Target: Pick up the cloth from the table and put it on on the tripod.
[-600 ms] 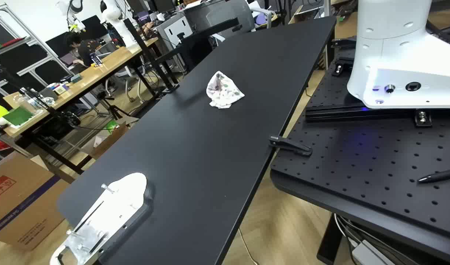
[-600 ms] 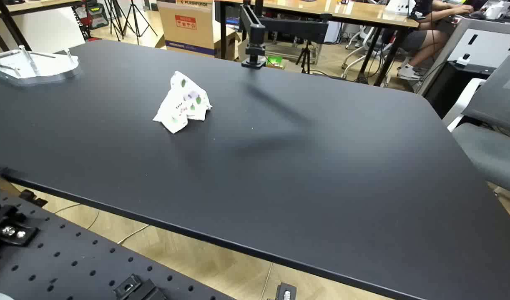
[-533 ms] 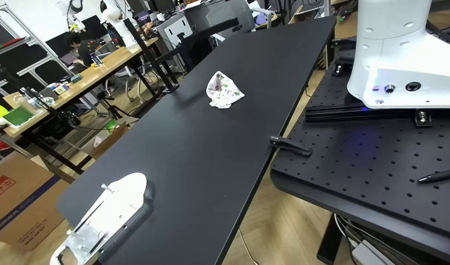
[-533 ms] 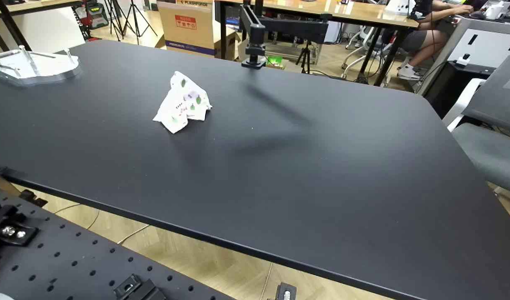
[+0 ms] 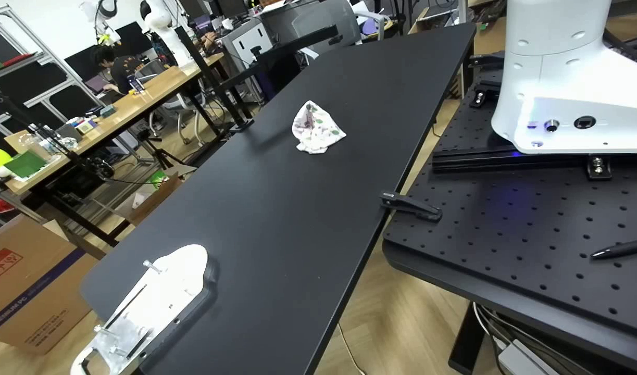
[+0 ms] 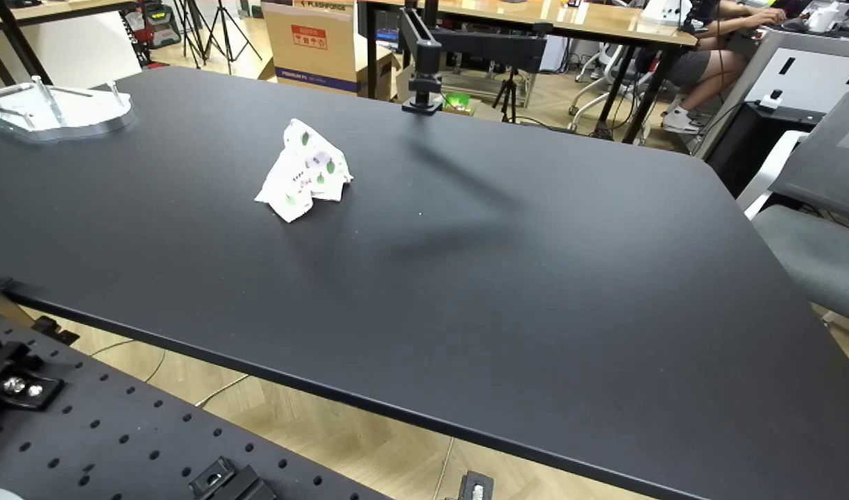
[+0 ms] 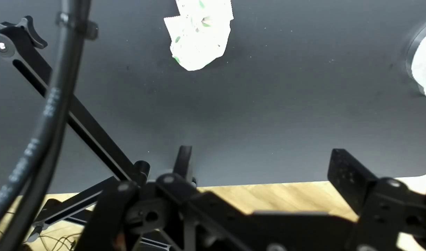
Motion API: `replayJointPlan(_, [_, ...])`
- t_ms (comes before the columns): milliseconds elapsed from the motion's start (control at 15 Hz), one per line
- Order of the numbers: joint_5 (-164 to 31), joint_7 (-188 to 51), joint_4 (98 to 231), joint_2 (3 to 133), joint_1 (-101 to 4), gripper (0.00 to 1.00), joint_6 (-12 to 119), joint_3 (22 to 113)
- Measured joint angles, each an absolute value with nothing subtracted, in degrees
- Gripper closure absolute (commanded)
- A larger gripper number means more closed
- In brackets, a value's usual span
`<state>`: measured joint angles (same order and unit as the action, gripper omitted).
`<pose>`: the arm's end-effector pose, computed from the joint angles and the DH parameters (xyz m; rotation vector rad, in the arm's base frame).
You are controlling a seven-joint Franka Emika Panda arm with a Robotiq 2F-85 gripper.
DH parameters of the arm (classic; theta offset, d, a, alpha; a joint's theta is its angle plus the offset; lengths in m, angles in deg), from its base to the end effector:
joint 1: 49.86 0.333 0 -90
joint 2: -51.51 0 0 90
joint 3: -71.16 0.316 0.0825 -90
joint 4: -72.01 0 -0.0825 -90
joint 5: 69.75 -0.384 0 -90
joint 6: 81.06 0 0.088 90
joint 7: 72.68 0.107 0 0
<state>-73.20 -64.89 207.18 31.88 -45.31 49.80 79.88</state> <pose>0.4537 0.1122 0.4853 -3.0672 -0.0926 -0.4015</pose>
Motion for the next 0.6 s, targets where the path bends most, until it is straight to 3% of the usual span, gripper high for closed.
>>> replayJointPlan(600, [-71.7, -64.9, 208.7, 34.0, -45.5, 0.0, 54.3, 79.8])
